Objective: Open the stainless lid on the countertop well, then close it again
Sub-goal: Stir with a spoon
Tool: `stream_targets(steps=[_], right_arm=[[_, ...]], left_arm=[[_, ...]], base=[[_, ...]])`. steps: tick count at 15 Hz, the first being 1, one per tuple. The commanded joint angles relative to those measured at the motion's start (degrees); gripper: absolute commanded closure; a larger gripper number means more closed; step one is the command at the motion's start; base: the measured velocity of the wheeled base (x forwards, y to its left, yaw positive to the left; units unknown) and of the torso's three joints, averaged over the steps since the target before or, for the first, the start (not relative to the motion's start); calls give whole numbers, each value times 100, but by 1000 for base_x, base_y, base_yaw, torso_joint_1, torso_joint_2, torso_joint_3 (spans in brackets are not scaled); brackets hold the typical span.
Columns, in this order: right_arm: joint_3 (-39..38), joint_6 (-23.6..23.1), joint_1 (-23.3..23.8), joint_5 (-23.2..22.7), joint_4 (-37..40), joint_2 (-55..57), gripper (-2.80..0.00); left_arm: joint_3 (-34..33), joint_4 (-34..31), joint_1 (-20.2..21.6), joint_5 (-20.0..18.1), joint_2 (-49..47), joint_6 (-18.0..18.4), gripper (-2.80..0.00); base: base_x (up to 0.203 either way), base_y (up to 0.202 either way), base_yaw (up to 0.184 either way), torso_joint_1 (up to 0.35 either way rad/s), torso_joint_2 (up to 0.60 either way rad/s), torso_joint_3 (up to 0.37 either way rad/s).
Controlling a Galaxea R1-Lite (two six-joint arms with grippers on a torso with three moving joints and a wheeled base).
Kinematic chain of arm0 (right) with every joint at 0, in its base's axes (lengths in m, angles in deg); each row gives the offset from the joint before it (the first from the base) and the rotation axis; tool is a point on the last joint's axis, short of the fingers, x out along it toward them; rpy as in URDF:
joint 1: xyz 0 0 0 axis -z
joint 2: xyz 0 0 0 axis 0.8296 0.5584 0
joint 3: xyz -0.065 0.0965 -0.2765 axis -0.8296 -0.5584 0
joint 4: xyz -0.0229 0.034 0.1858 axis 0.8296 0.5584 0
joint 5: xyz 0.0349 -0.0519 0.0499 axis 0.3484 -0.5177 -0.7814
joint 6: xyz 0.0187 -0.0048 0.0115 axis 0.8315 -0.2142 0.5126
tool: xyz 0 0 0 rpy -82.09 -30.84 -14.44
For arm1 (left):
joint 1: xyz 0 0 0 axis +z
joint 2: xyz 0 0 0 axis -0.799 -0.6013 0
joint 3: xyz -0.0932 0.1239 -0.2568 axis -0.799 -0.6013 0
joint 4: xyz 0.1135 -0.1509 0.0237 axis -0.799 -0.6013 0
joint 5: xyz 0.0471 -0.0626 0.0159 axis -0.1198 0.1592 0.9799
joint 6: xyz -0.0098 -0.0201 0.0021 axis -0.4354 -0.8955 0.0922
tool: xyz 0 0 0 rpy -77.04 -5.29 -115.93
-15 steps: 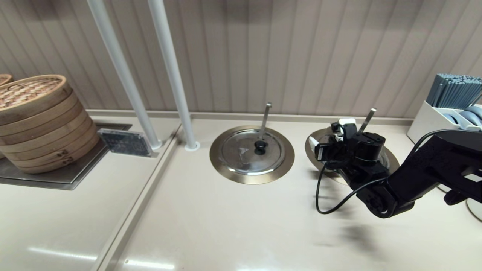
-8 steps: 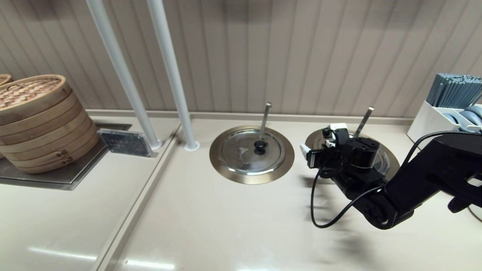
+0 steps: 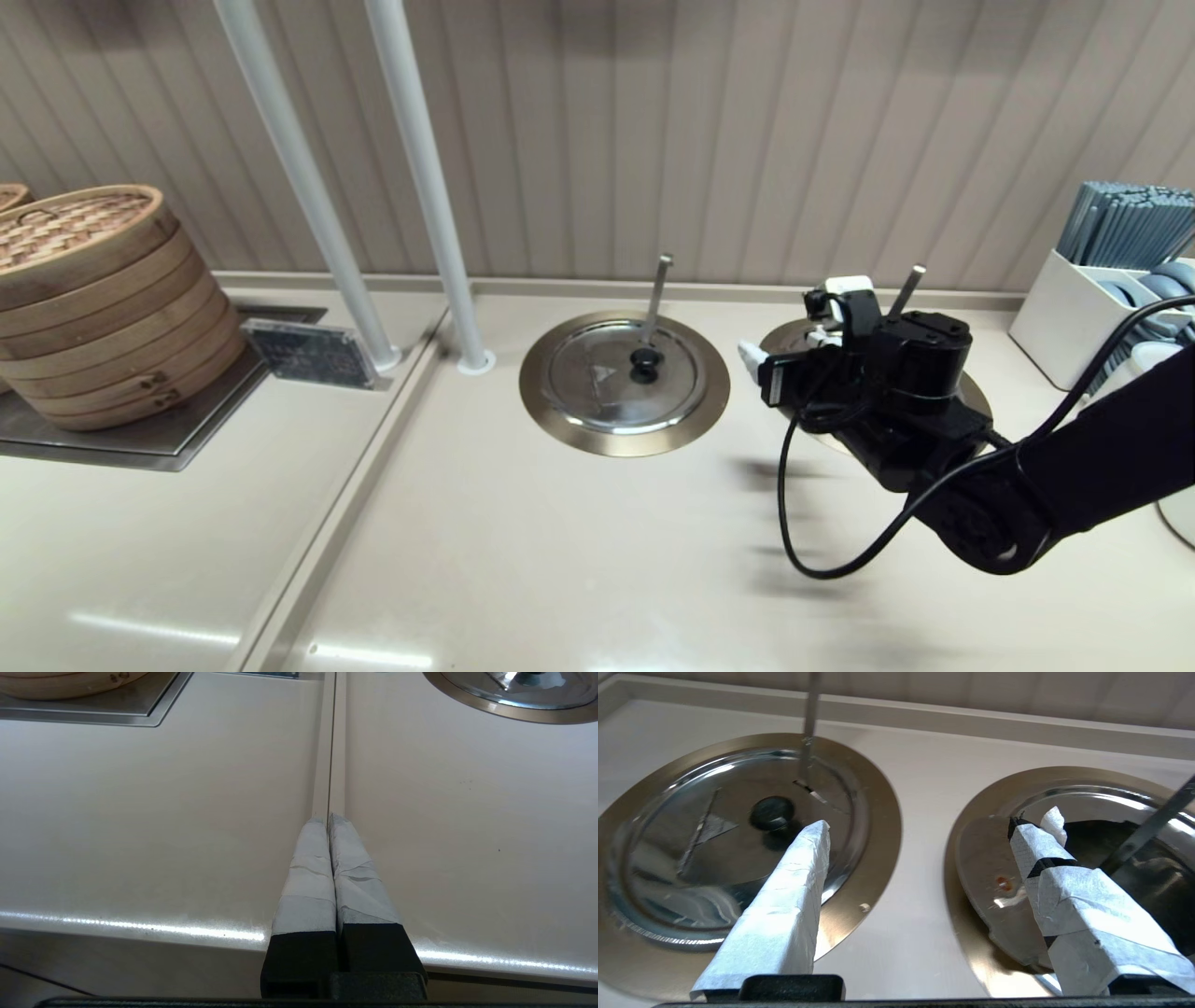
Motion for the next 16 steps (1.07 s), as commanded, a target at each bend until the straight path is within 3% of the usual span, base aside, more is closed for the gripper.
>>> stream_targets(steps=[1,6,10,16], right_arm=[[408,-1,461,45,326,-86,-280],[2192,237,2023,125,2177,288,-280],[3807,354,2147,175,3849,821,-280],[5654,516,2208,219,5297,1732,-280]], left_arm=[[0,-1,-1,3,0,0,0],[0,2,-1,3,0,7,0],[0,-6,-1,3,0,0,0],[0,-7,-1,3,0,0,0]], base=[[0,0,0,0,0,0],[0,0,0,0,0,0],[0,0,0,0,0,0],[0,0,0,0,0,0]])
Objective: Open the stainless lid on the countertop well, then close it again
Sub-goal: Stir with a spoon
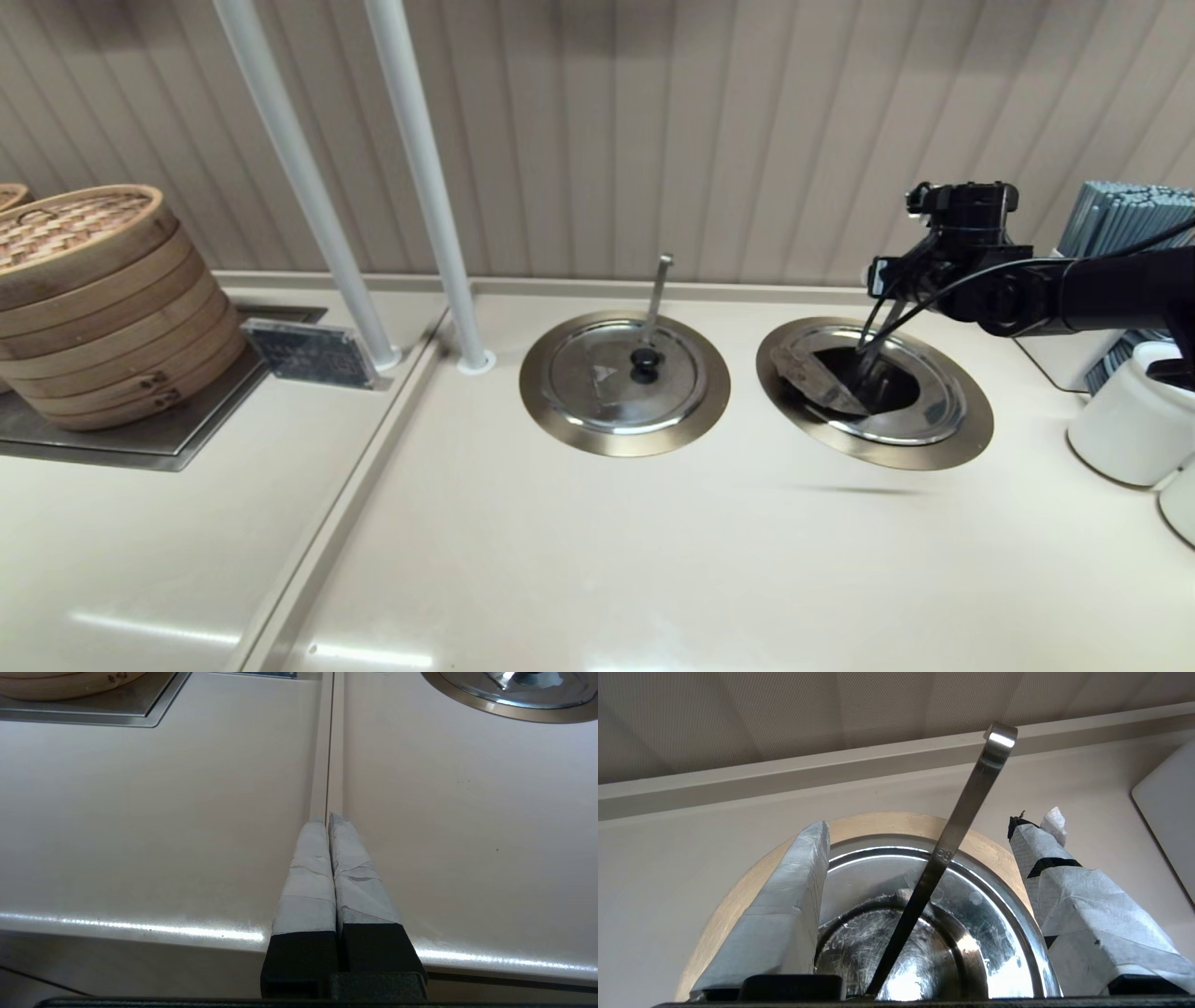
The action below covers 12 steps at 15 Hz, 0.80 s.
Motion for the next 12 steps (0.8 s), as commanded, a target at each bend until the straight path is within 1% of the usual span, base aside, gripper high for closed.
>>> stream_targets(steps=[1,3,4,9,12], right_arm=[[612,9,47,17,240,518,-280],[1102,79,86,27,570,872,-280],[1221,101,99,21,608,1050,-280],[1217,203,105,11,581,1222,-280],[1214,249,159,11,260,1310,-280]], left_arm=[[0,-7,1,3,0,0,0],[0,2,1,3,0,0,0],[0,2,1,3,0,0,0],[0,1,1,3,0,0,0],[0,2,1,3,0,0,0]], base=[[0,0,0,0,0,0],[0,0,0,0,0,0],[0,0,0,0,0,0],[0,0,0,0,0,0],[0,0,0,0,0,0]])
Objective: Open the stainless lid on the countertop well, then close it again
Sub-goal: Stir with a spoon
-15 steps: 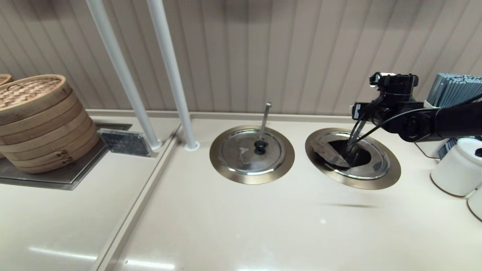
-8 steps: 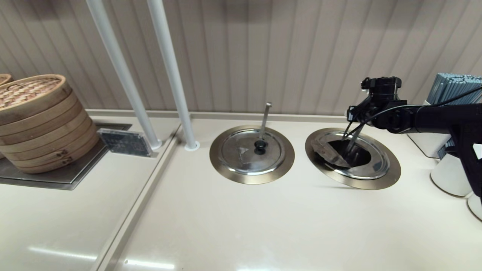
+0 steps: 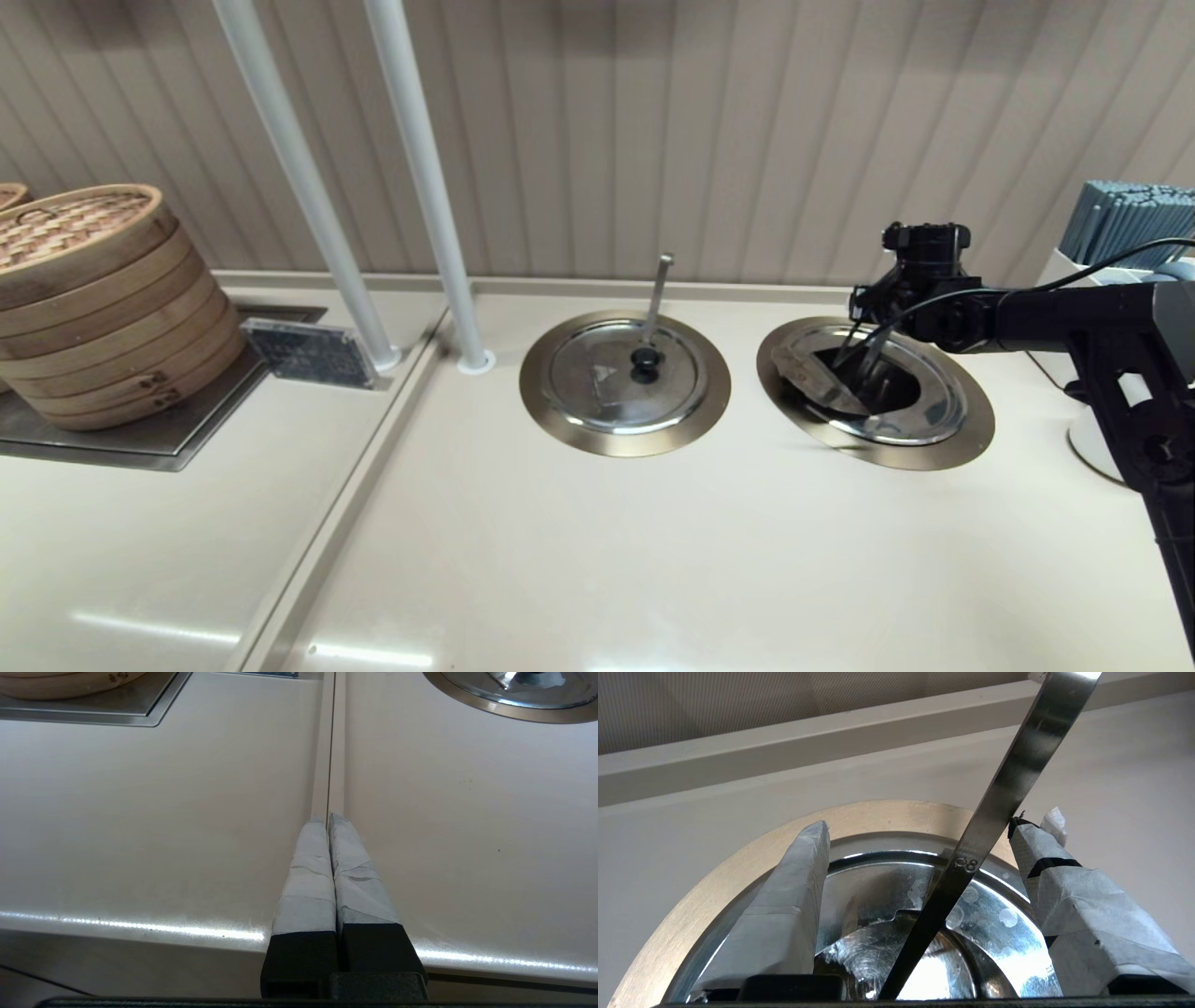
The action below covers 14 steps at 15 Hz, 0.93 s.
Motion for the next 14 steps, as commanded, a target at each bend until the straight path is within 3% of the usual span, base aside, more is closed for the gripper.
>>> stream_targets(steps=[1,4,14], right_arm=[[-15,6,26,12,-273,137,-280],[-88,5,67,-6,-793,276,-280],[-97,58,120,3,-838,542,-280]], left_arm=[[0,3,1,2,0,0,0],[0,-4,1,2,0,0,0],[0,-1,1,2,0,3,0]], base=[[0,0,0,0,0,0],[0,0,0,0,0,0],[0,0,0,0,0,0]])
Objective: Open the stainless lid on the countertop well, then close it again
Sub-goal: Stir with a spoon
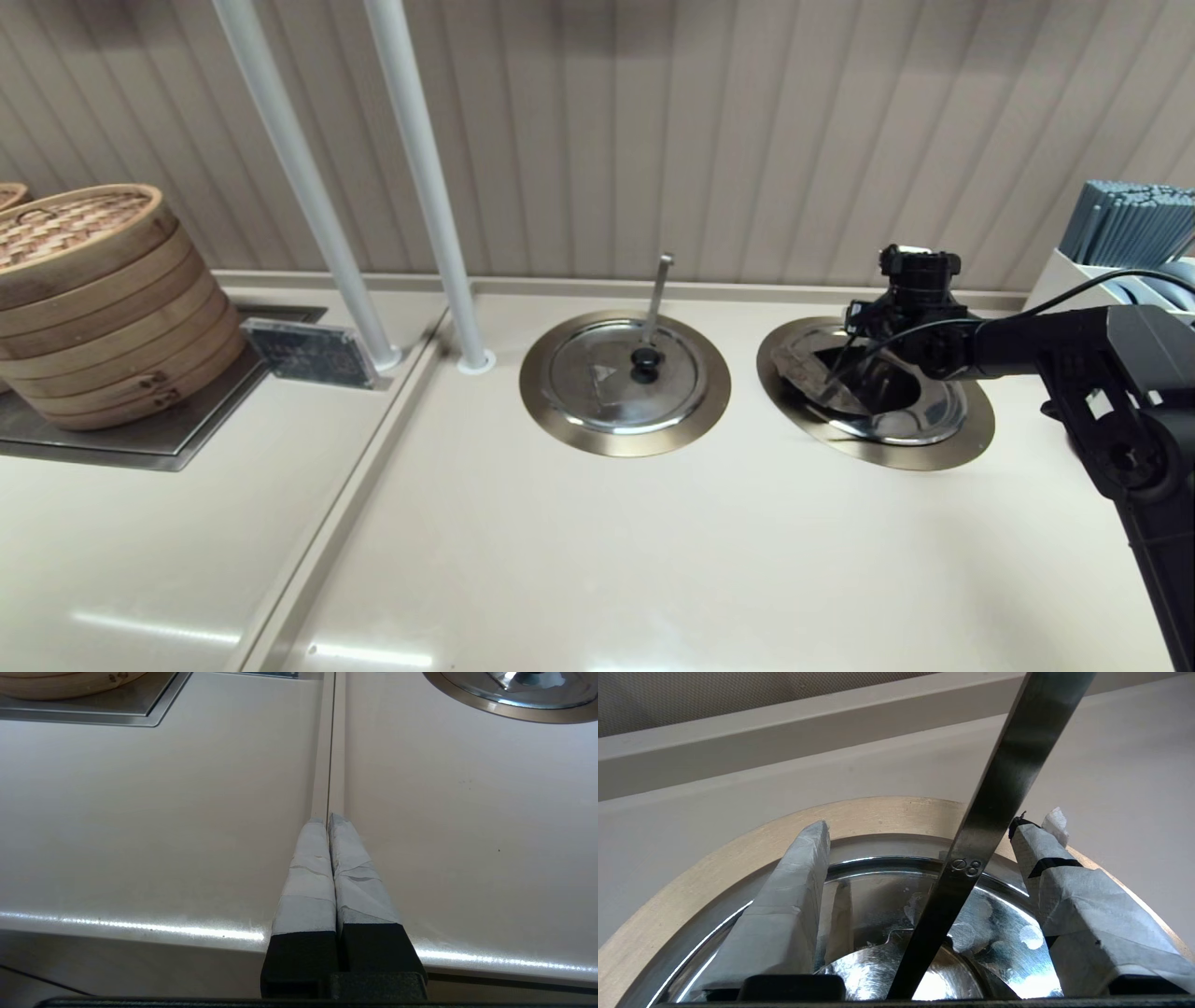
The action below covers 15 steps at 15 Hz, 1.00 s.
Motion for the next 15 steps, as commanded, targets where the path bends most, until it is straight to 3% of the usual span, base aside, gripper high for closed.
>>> stream_targets(steps=[1,9,10,15], right_arm=[[-1,1,33,7,-10,99,-280],[-12,-25,51,-10,-274,309,-280],[-10,-8,51,-10,-285,300,0],[-47,62,16,-7,-300,109,0]], left_arm=[[0,2,1,4,0,-1,0],[0,0,1,4,0,-1,0],[0,-1,1,4,0,5,0],[0,-6,1,4,0,-1,0]], base=[[0,0,0,0,0,0],[0,0,0,0,0,0],[0,0,0,0,0,0],[0,0,0,0,0,0]])
